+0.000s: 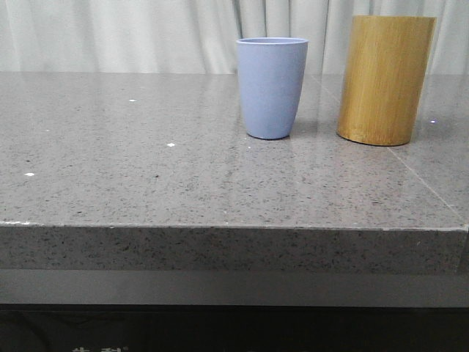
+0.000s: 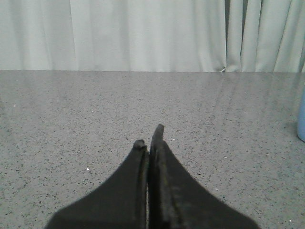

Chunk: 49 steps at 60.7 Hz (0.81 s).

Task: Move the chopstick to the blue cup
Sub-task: 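Carry the pink chopstick over the blue cup and lower it in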

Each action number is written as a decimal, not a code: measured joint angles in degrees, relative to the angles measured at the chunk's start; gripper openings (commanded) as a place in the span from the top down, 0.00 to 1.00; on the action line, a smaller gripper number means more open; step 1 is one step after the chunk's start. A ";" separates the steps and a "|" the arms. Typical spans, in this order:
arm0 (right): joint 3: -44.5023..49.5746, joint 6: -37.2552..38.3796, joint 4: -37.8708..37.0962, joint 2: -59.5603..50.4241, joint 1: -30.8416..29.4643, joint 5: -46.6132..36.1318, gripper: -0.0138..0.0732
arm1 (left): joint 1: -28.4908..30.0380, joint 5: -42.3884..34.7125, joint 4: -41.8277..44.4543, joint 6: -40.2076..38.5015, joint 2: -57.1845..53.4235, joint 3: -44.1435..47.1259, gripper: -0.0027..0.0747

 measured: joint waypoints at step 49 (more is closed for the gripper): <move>16.15 0.00 2.45 7.30 0.75 -16.25 0.45 | 0.00 0.00 0.00 0.00 0.00 0.00 0.99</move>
